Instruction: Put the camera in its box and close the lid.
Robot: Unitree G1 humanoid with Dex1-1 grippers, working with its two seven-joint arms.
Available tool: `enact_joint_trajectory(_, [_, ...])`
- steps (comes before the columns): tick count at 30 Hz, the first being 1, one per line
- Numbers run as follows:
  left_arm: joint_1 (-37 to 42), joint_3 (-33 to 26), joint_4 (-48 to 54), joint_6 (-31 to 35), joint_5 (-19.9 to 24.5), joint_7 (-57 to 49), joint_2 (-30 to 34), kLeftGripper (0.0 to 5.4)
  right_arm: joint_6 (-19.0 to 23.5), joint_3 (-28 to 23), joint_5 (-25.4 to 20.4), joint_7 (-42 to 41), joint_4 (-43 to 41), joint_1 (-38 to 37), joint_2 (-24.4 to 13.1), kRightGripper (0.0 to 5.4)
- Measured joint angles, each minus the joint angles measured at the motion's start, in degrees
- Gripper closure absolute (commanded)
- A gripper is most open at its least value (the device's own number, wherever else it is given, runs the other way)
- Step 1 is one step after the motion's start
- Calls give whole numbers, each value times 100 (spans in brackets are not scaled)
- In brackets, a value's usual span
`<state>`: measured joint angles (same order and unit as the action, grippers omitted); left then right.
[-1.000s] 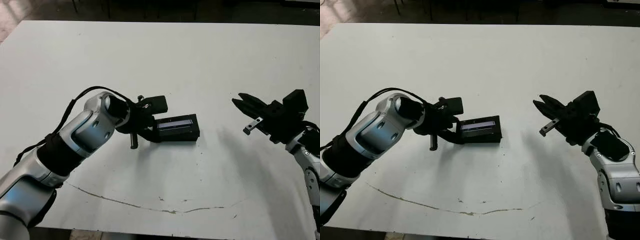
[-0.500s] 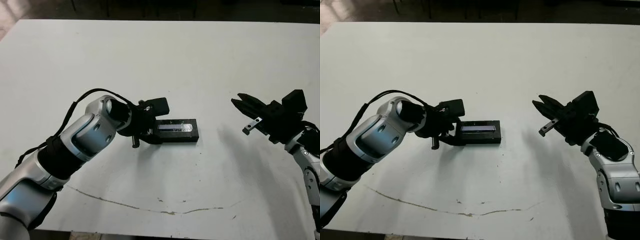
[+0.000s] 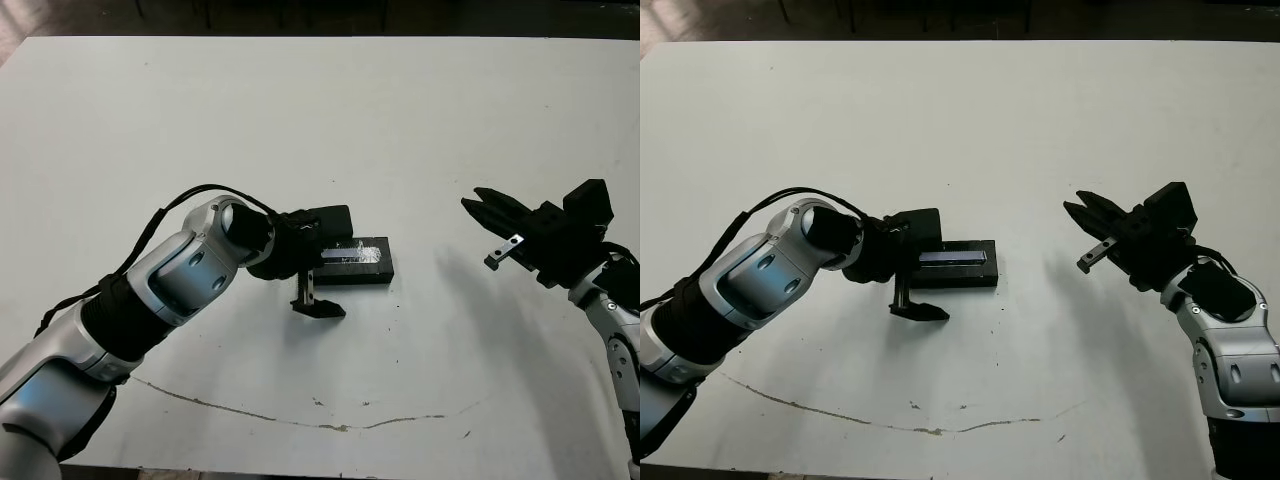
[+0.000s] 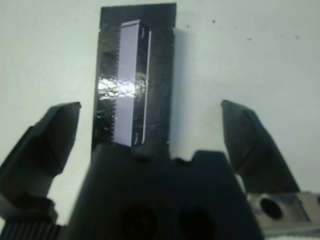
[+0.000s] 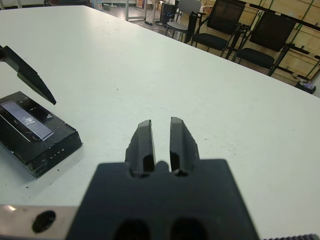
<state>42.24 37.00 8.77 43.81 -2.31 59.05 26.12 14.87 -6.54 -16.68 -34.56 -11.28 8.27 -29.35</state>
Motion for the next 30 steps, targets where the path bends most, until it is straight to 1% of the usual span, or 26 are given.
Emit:
enact_joint_trajectory(3, [-89,-113,8,-180,11,4,122,3,-3,5,12,0,7,1,-2,540])
enact_joint_trajectory(8, [-326,-518,10,-234,81,-90,306,3,-71,11,24,-1,112,28,0,540])
enact_joint_trajectory(15, [-691,-1267,-108,-878,189,-390,491,3,-108,64,1,-3,277,151,3,540])
enact_joint_trajectory(19, [-1001,-1784,-138,-1109,505,-325,691,3,-136,93,0,-6,336,208,11,540])
enact_joint_trajectory(24, [-1424,-2474,-66,-1529,834,-135,1235,3,-205,101,4,-12,390,230,13,540])
enact_joint_trajectory(30, [-2190,-3439,194,-1584,1387,-55,1705,3,-318,103,-9,-104,514,253,13,540])
